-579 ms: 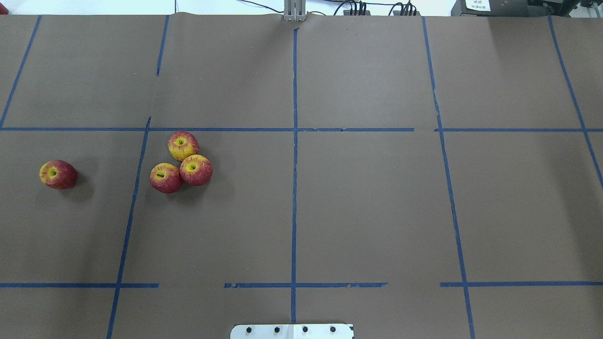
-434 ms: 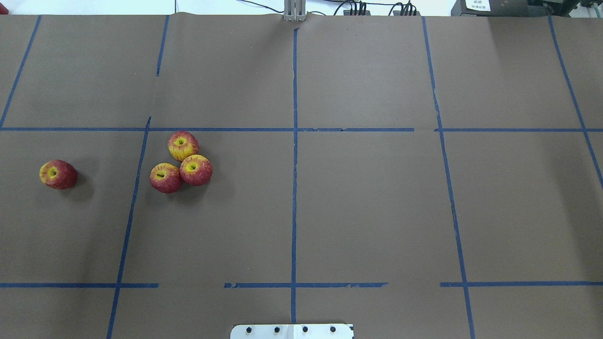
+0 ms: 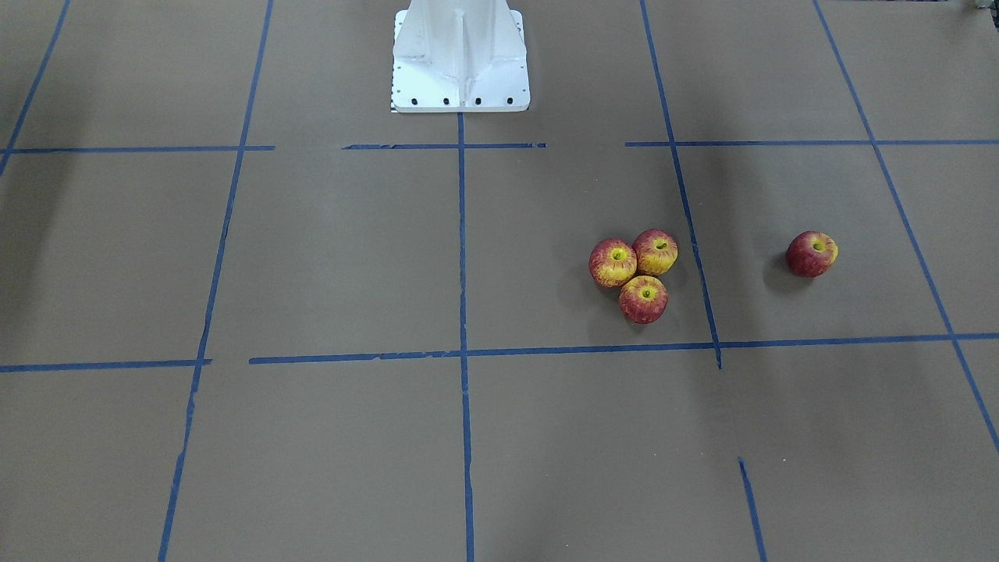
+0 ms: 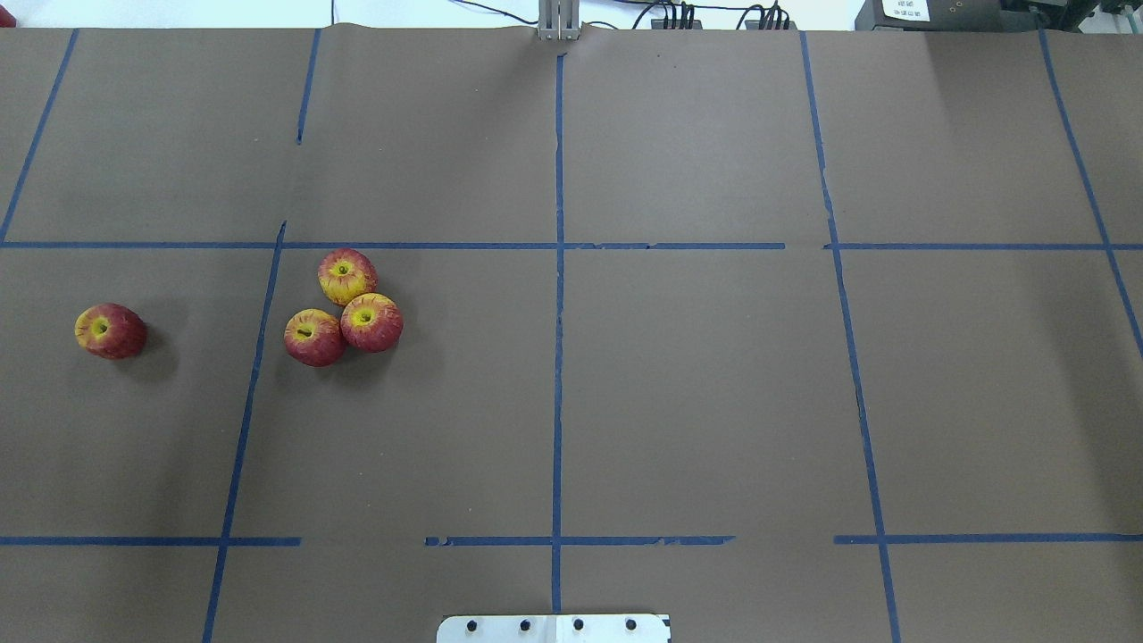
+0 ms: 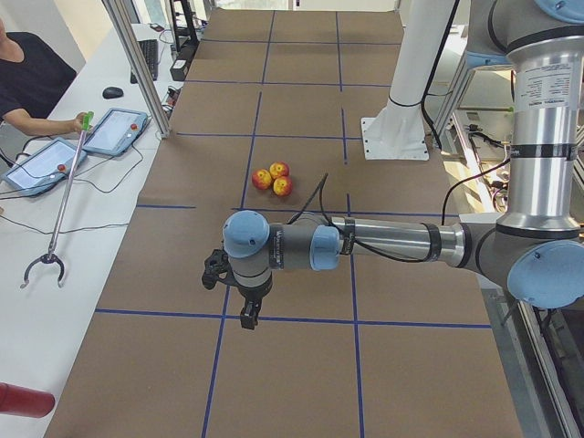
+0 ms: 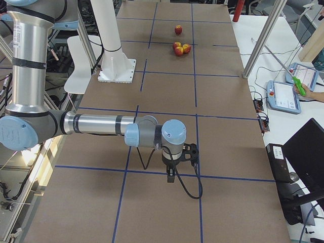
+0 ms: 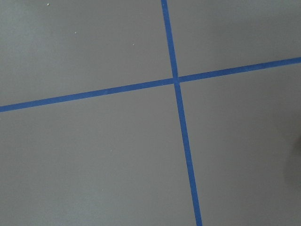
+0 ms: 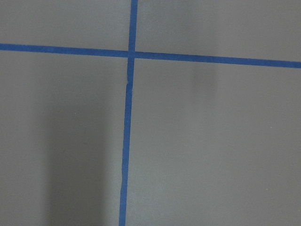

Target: Stack apples

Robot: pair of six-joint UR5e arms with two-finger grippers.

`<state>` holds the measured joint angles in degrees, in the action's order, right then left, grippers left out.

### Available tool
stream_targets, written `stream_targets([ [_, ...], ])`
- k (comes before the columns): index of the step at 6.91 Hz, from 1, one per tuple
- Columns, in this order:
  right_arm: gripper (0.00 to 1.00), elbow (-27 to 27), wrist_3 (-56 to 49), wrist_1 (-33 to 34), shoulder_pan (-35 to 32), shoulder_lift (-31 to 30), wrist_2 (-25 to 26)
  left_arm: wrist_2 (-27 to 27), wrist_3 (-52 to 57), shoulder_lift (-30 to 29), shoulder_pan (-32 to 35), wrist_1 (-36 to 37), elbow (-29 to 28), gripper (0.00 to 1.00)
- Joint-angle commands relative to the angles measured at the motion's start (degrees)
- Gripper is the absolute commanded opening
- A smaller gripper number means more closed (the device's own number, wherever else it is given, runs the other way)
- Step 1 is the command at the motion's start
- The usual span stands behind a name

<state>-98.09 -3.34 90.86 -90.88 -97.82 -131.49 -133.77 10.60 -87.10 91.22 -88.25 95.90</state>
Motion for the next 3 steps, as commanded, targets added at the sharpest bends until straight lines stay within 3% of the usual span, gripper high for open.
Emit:
stream_targets([
  [1, 1.0, 0.0, 0.0, 0.0, 0.0, 0.0, 0.0, 0.3, 0.0, 0.7, -1.0, -5.0, -1.1, 1.0],
  [3, 1.0, 0.0, 0.0, -0.1, 0.0, 0.0, 0.0, -0.2, -8.4, 0.5, -2.4, -5.8, 1.5, 1.0],
])
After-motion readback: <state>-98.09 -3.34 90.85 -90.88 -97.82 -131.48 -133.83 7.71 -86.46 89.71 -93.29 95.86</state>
